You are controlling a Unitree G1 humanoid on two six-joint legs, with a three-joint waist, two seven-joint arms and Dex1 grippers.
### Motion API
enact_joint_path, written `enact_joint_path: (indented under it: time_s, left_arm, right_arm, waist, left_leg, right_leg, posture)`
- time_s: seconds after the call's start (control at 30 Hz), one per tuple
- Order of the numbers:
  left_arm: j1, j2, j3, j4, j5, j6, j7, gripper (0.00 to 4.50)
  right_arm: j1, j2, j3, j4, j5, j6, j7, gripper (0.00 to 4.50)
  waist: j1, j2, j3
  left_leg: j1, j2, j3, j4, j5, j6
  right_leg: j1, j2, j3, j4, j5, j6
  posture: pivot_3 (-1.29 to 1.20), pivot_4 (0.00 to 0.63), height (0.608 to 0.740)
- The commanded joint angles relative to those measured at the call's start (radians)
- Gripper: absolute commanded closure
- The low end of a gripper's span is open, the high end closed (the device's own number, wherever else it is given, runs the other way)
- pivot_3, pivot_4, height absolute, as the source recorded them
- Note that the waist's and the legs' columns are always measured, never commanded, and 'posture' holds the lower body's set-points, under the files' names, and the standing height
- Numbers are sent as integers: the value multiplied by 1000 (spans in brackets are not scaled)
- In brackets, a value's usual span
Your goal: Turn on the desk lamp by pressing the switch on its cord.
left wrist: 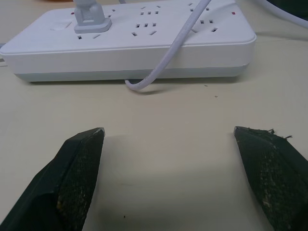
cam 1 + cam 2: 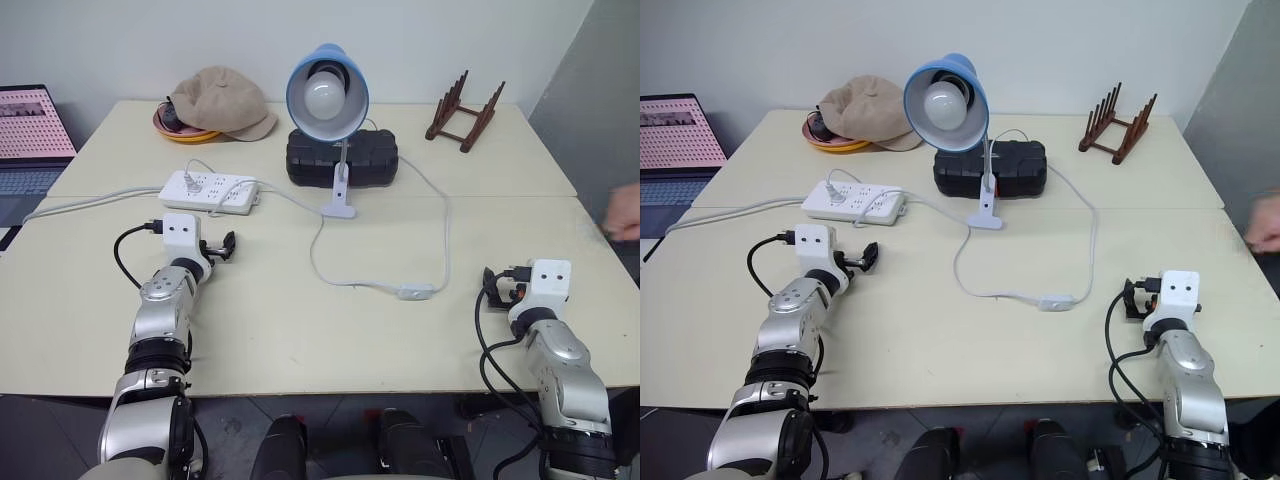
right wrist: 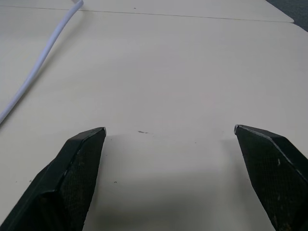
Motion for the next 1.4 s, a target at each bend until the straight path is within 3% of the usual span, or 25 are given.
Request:
enact_joint_path:
  time_s: [0.03, 0.17, 0.3, 0.4, 0.67, 0.8, 0.93, 1.03, 1.4]
  left_arm:
    - [-14, 21, 19, -66, -32, 18, -32, 0]
    - [-7, 24, 1, -79, -9, 9, -44, 0]
    - [5, 10, 10, -126, -75, 55, -139, 0]
    - [12, 31, -53, -222, -108, 123, -298, 0]
    - [30, 236, -289, -567, -199, 274, -848, 0]
    - [23, 323, -377, -656, -203, 291, -1025, 0]
    - [11, 338, -416, -666, -190, 270, -1092, 0]
    - [-6, 276, -405, -631, -170, 218, -1036, 0]
    - [24, 256, -425, -686, -175, 216, -1042, 0]
  right_arm:
    - [-2, -6, -12, -47, 5, -5, -1, 20]
    - [3, -4, -11, -49, 5, -6, -2, 20]
    - [1, -15, -21, -69, 21, 12, 12, 20]
    - [-8, -82, -13, -107, 83, 42, 138, 20]
    - [79, -547, 37, -276, 385, 203, 804, 20]
    - [106, -699, 47, -306, 450, 245, 971, 20]
    - [30, -681, 107, -262, 414, 213, 952, 20]
    - [-47, -608, 175, -180, 347, 147, 905, 20]
    - [-255, -566, 380, 109, 153, -91, 1043, 20]
  waist:
    - [0, 0, 0]
    - [0, 0, 0]
    - [0, 0, 0]
    - [-1, 0, 0]
    - [-2, 0, 0]
    - [-3, 0, 0]
    - [-5, 0, 0]
    - [-3, -1, 1]
    - [-2, 0, 1]
  left_leg:
    - [0, 0, 0, 0, 0, 0]
    - [0, 0, 0, 0, 0, 0]
    - [0, 0, 0, 0, 0, 0]
    - [0, 0, 0, 0, 0, 0]
    - [0, 0, 0, -2, 0, 0]
    - [0, 0, 1, -2, 0, 0]
    - [0, 1, 1, 0, 0, 0]
    - [0, 1, 1, 1, 0, 0]
    - [-3, 0, 1, 1, 0, 0]
  right_leg:
    - [0, 0, 0, 0, 0, 0]
    - [0, 0, 0, 0, 0, 0]
    - [0, 0, 0, 0, 0, 0]
    - [0, 0, 0, 0, 0, 0]
    - [0, 0, 0, -2, -1, -1]
    - [0, 0, 0, -2, -2, -2]
    - [0, 0, 0, -2, -4, -6]
    - [0, 0, 1, -2, -4, -6]
    - [-2, 0, 0, -2, -1, -1]
  posture:
    - [0, 150, 740]
    - [0, 150, 740]
    - [0, 150, 740]
    - [0, 150, 740]
    - [0, 150, 740]
    - [0, 150, 740]
    - [0, 150, 740]
    - [0, 150, 740]
    - [0, 150, 740]
